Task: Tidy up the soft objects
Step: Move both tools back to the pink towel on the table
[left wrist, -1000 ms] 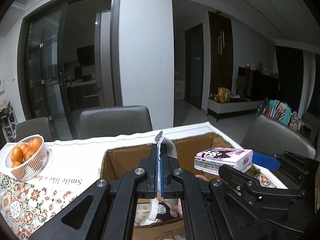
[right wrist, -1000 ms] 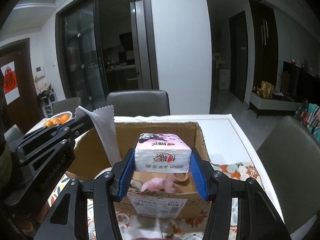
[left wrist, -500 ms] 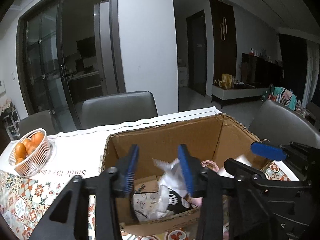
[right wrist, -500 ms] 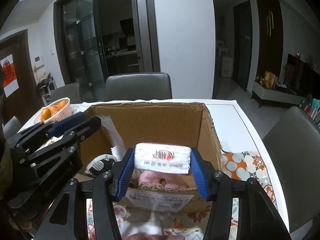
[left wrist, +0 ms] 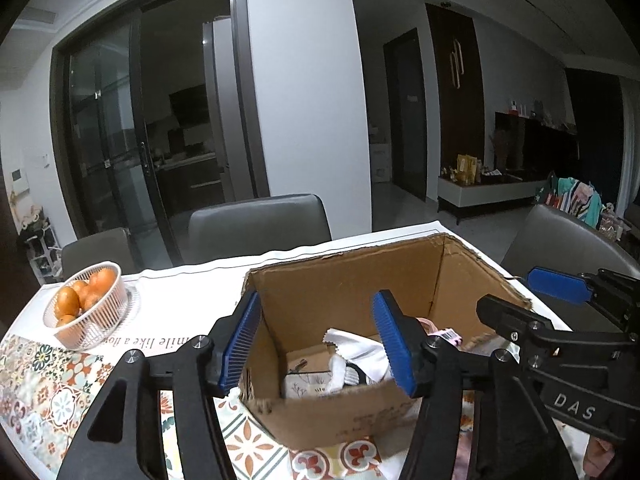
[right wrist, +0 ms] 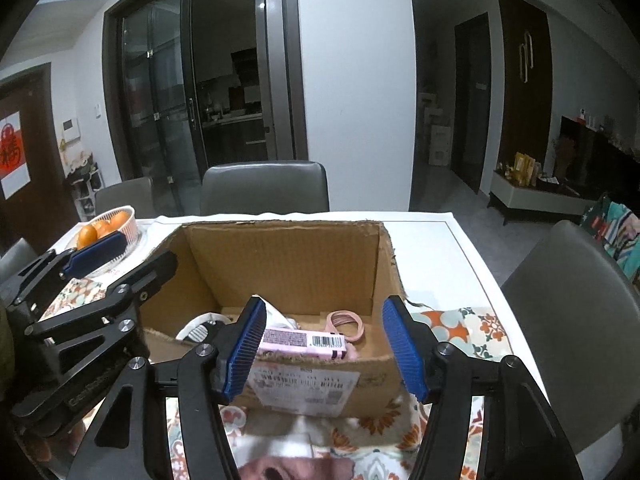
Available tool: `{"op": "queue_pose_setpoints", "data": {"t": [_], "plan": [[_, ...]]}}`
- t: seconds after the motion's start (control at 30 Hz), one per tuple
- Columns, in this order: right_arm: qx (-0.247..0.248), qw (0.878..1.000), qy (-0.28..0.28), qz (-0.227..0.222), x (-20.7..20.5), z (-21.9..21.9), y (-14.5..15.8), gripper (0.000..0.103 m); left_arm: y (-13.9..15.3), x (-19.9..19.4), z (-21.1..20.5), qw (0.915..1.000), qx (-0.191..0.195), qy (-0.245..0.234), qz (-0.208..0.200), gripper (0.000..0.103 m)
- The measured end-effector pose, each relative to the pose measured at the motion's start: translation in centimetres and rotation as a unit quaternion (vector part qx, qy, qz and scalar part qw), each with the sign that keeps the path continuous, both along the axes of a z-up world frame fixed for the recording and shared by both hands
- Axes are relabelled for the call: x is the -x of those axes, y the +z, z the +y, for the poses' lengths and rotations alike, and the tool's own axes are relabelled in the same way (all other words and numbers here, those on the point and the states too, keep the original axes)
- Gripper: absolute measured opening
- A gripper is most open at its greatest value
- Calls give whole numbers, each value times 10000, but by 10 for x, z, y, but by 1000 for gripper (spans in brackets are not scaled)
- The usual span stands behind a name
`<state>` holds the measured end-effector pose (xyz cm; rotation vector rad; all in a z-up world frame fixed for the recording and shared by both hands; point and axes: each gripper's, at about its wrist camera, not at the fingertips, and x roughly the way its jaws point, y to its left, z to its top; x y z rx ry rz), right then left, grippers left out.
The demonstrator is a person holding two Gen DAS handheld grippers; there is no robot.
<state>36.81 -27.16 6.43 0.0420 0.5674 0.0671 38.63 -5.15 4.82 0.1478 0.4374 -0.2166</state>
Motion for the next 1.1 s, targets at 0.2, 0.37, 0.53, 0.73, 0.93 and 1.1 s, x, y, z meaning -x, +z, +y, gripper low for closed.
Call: {"op": "queue_pose_setpoints", "data": {"t": [0.2,0.37,0.53,0.73,0.93,1.1], "plan": [[8,9999,10,-124,23,-5,11,62,9,27,-1,10000,21,44,-40,58],[-35,9998,-7,-215,43,-12,18,62,17,51,-3,9999,50,68,-133,60],[-26,9996,-13,-266,63,-18,22,62,19,72,-7,9998,35,78,-183,62],[-109,9998,-26,-165,84,-25,14,62,9,93,-9,10000,45,64,-52,63],[-154,9999,11,66,100,-25,-3,62,-7,106,-7,9997,37,87,224,63],[-162,9993,105,335,110,-20,-23,62,-22,116,-1,9988,-4,179,447,64]]}}
